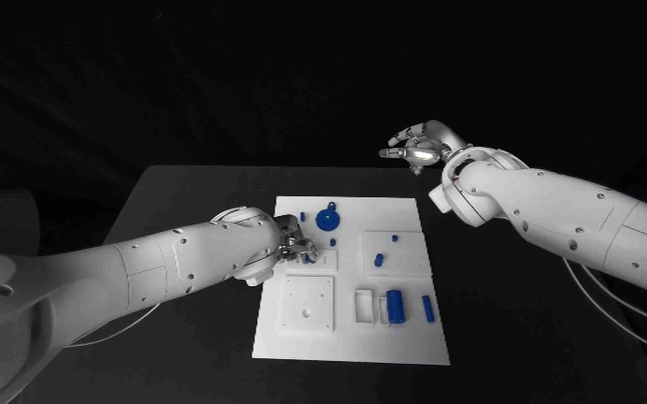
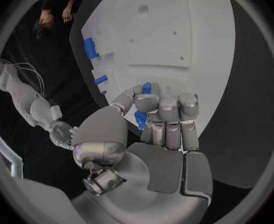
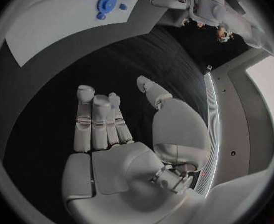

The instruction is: Assemble the parts on the task board

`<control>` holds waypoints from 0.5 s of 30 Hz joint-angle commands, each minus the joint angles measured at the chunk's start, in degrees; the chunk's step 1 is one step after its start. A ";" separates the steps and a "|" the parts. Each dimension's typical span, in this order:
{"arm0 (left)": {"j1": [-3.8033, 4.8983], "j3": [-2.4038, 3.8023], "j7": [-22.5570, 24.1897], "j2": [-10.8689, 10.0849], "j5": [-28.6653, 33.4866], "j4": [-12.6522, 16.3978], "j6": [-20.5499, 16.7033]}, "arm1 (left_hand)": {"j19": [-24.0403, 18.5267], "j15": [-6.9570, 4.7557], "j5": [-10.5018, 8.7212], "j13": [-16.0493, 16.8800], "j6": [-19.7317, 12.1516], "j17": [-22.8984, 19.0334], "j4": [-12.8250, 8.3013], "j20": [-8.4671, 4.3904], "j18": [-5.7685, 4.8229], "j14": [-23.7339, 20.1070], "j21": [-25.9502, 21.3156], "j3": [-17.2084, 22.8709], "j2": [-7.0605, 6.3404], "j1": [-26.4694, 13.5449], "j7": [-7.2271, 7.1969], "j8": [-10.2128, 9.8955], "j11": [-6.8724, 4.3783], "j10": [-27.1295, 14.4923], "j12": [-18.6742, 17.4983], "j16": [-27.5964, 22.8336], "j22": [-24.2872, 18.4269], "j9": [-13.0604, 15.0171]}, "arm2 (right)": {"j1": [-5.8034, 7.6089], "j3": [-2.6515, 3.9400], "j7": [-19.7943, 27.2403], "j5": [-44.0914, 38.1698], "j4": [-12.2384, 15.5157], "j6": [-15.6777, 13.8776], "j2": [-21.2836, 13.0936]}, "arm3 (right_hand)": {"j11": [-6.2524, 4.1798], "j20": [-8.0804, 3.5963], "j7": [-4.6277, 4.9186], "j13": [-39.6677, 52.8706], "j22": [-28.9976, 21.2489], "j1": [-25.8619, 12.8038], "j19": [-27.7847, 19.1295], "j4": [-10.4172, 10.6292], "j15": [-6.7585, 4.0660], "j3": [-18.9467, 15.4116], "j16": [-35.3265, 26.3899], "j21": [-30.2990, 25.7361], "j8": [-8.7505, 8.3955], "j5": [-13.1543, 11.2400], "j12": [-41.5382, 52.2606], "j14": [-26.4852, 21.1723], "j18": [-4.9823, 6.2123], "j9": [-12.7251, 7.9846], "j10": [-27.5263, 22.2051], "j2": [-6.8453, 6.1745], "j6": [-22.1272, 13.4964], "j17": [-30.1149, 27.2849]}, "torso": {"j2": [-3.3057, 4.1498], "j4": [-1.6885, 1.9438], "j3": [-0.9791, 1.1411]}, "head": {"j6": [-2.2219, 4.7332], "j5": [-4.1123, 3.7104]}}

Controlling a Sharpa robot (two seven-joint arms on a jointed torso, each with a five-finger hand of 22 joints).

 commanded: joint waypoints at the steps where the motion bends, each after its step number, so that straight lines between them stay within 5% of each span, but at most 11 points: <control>1: -0.02 -0.02 -0.02 0.09 0.27 0.05 1.70 | -0.36 -2.77 0.24 -0.11 4.57 -0.06 -0.22 -5.61 1.42 1.93 0.33 0.63 0.76 0.86 -4.16 0.20 -1.78 -2.36 0.33 0.36 0.91 0.13 | -0.03 0.03 0.25 -0.09 0.00 0.75 0.05 | -0.01 -0.37 0.49 -0.06 0.85 -0.20 0.08 -0.12 -0.26 -0.29 -0.04 -0.23 0.21 0.34 0.19 0.00 2.57 -0.06 0.40 0.55 0.05 -0.08 | 0.00 0.00 -0.01 | -0.05 -0.02; 15: -0.02 -0.02 0.03 0.81 0.21 -0.50 1.69 | -0.42 -2.78 0.57 -0.18 5.02 -0.09 -0.14 -5.58 1.41 1.92 0.42 0.54 0.37 0.71 -4.24 0.44 -1.84 -2.32 0.52 0.47 0.90 0.30 | -0.03 0.03 0.27 -0.09 0.02 0.72 0.06 | -0.01 -0.37 0.49 -0.09 0.85 -0.21 0.09 -0.12 -0.26 -0.30 -0.04 -0.24 0.21 0.34 0.20 0.00 2.57 -0.06 0.39 0.56 0.06 -0.09 | -0.01 -0.05 0.02 | -0.12 0.07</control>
